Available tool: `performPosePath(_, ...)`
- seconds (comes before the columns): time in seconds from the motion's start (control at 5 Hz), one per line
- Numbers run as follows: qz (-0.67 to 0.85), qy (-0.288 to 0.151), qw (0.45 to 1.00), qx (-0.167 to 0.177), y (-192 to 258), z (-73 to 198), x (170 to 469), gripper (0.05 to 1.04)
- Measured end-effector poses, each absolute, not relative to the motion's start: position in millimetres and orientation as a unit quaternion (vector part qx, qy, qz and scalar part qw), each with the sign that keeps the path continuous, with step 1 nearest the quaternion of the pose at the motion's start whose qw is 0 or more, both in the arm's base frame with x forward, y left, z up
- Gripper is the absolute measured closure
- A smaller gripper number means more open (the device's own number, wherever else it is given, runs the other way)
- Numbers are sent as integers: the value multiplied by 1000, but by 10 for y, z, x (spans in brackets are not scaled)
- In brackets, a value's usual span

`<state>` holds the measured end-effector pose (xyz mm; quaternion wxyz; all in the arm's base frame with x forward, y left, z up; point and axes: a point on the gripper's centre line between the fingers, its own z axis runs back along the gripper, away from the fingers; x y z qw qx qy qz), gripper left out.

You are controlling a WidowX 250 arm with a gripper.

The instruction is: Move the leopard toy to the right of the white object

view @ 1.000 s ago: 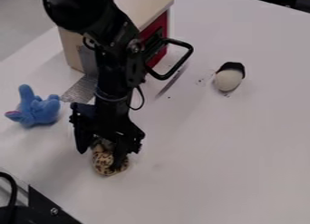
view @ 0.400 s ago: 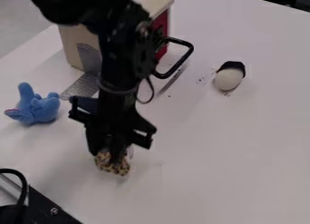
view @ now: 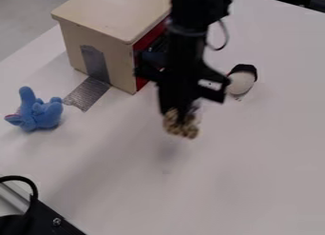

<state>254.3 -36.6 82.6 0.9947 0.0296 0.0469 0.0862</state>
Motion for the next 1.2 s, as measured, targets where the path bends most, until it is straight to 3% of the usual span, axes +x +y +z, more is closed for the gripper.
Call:
performPosePath(0.2,68,37,997,17,-630,794,3016,982)
performPosePath(0.4,47,34,998,23,-825,588,3409,983)
performPosePath(0.8,34,52,998,25,-950,204,3769,963)
performPosePath(1.0,36,55,997,31,-942,190,3770,768)
performPosePath(1.2,43,65,996,41,-934,296,3678,460)
